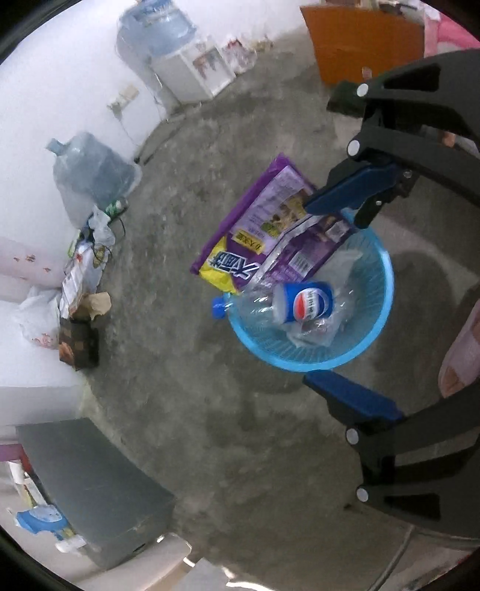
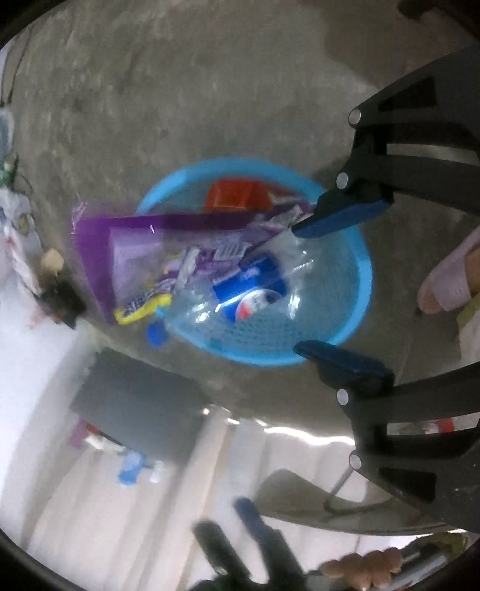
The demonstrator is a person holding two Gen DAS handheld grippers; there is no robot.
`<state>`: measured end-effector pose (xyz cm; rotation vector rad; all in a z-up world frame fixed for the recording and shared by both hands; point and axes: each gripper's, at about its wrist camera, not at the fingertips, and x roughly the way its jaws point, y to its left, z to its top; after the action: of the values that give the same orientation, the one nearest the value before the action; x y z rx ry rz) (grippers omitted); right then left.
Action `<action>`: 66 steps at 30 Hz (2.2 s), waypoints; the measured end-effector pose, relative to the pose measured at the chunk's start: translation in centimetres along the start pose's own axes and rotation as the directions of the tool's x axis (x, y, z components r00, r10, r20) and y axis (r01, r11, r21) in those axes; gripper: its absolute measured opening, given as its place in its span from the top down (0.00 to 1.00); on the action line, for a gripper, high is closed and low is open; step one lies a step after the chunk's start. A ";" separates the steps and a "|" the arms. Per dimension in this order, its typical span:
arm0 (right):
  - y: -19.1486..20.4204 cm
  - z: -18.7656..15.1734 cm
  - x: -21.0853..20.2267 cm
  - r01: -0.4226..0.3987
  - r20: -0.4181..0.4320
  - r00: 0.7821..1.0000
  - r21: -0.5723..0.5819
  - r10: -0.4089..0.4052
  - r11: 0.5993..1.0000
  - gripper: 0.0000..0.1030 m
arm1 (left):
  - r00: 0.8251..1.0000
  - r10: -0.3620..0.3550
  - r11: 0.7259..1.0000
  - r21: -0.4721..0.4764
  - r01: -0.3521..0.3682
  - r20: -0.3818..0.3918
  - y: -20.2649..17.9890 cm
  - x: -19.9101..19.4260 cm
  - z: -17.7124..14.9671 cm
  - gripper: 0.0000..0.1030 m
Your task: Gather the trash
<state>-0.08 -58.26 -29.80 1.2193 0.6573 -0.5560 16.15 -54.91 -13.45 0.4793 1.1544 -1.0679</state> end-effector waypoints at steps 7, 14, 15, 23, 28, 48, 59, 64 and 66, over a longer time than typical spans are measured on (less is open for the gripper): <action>0.6 -0.7 -3.7 0.043 0.067 0.997 -0.060 -0.038 0.997 0.44 | 0.991 -0.009 0.999 0.051 0.002 0.134 -0.7 -8.3 -1.1 0.19; 6.7 -2.8 -9.9 0.077 0.181 0.983 -0.284 -0.026 0.956 0.40 | 0.950 -0.053 0.998 0.042 0.042 0.307 0.6 -20.9 -6.7 0.15; 8.5 -3.5 -10.9 0.087 0.201 0.979 -0.333 -0.019 0.939 0.36 | 0.938 -0.041 0.999 0.022 0.036 0.344 1.0 -23.0 -8.3 0.12; 21.3 -11.3 -17.9 0.148 0.323 0.942 -0.647 0.093 0.748 0.09 | 0.831 0.259 0.945 -0.307 -0.113 0.492 6.4 -34.0 -21.9 0.05; 25.6 -16.7 -18.3 0.157 0.293 0.950 -0.753 0.112 0.639 0.08 | 0.744 0.530 0.785 -0.567 -0.249 0.407 9.1 -37.2 -30.1 0.05; 29.0 -26.5 -14.6 0.386 0.303 0.922 -0.771 -0.242 0.507 0.08 | 0.677 0.735 0.409 -0.771 -0.488 -0.039 11.1 -33.9 -43.8 0.05; 28.3 -26.4 -14.5 0.418 0.317 0.907 -0.763 -0.279 0.493 0.08 | 0.678 0.734 0.457 -0.724 -0.517 -0.021 10.2 -33.2 -42.4 0.05; 28.4 -26.5 -14.5 0.426 0.328 0.903 -0.762 -0.276 0.488 0.08 | 0.686 0.727 0.469 -0.717 -0.515 -0.017 9.9 -33.0 -42.2 0.05; 28.4 -26.5 -14.6 0.426 0.328 0.904 -0.761 -0.276 0.490 0.08 | 0.688 0.725 0.474 -0.714 -0.515 -0.015 9.7 -32.9 -42.1 0.05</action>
<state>5.57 -24.84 -5.96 0.1171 0.8978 -0.5749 3.05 -3.52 -1.62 0.1145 0.8840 0.0005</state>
